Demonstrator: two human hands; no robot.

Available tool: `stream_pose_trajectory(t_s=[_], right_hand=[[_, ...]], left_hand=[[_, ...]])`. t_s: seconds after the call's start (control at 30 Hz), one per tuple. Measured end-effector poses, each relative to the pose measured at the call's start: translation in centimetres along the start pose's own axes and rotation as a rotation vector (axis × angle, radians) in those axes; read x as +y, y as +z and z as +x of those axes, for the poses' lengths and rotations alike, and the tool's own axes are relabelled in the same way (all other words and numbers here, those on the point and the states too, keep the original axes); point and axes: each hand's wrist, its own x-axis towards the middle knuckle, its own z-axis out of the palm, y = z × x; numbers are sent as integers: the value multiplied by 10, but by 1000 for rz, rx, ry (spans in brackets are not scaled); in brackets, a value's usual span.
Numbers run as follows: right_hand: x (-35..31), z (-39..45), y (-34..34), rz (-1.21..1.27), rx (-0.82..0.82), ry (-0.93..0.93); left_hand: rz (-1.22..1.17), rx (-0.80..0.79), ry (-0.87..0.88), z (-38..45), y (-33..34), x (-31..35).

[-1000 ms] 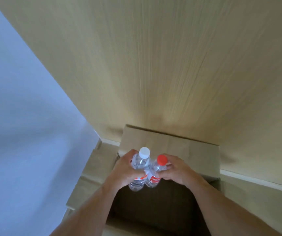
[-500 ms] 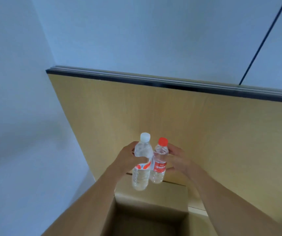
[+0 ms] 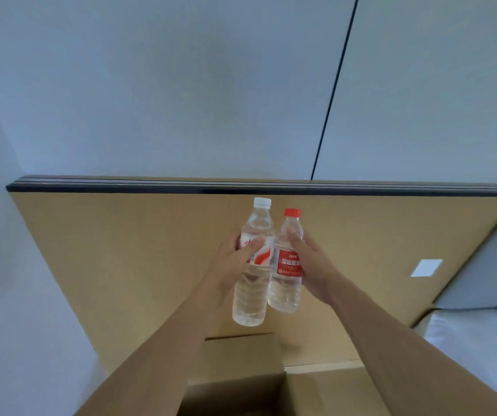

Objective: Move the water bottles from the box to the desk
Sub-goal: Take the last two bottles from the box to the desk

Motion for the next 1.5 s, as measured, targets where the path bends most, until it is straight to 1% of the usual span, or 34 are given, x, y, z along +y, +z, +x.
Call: stream_pose_trajectory(t_s=[0.13,0.3,0.4,0.57,0.73,0.87,1.03,1.23,1.43,1.5], right_hand=[[-15,-44,-34,76,146,19],[-30,-126,-86,198,322,42],[-40,-189,-117,262,344,30],[-47,-317,-162,276,420,-56],[-44,-469,-200,218,656,-86],[-31,-598,-221,173,914,-83],[-21,-740,-220,227,1163,-135],[-20,-863,-210,174,1444,-176],[-20,-976,-193,56,1635,-221],[-18,-1014,-192,53,1740,-218]], left_hand=[[-51,-129,-10,-10,45,16],[-43,-325,-99,-28,122,26],[-37,-471,-178,-48,174,32],[-68,-788,-326,-106,263,40],[-93,-1098,-366,-211,362,44],[-98,-1247,-312,-308,436,41],[-30,-1444,-243,-425,515,38],[-64,-1622,-229,-538,592,34],[-96,-1798,-258,-661,656,30],[-92,-1850,-257,-702,678,28]])
